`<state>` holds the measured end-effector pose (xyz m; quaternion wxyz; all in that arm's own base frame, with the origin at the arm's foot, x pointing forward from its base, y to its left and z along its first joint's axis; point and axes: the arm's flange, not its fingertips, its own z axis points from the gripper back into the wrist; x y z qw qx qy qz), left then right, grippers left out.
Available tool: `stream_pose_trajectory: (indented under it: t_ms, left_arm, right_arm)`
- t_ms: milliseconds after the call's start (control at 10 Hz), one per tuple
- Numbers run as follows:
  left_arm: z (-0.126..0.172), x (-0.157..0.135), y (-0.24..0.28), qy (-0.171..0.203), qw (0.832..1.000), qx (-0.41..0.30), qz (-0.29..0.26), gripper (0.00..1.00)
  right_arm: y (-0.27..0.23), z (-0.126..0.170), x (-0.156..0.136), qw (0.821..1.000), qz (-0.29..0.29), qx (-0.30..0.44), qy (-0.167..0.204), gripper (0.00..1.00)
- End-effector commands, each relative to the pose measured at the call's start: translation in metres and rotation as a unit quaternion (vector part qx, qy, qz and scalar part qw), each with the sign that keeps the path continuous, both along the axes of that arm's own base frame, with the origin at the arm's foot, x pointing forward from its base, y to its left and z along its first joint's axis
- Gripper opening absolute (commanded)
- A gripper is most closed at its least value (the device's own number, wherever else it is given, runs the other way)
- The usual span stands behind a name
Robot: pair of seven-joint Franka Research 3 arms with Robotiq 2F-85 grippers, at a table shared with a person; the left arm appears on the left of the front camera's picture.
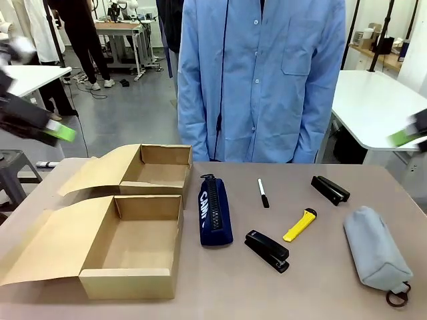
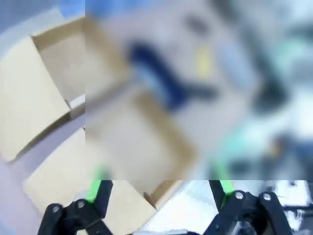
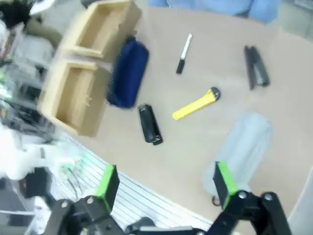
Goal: Place items inside the box.
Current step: Pick up a Pencil pouch or Stapler and place it inside the Mailer Box closest to the robot.
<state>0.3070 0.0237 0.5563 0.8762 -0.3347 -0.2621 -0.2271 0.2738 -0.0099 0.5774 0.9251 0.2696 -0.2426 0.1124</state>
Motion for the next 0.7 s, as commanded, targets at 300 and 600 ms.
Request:
stream_pose_trajectory:
  t_ms: [300, 600]
  left_arm:
    - [-0.107, 0.008, 0.228, 0.024, 0.879, -0.434, 0.193, 1.0]
    - [-0.117, -0.019, 0.253, 0.05, 0.902, -0.377, 0.203, 1.0]
  right_arm:
    - [-0.23, -0.124, -0.04, 0.92, -0.216, 0.326, 0.003, 1.0]
    - [-0.237, -0.158, -0.038, 0.897, -0.315, 0.306, -0.048, 1.0]
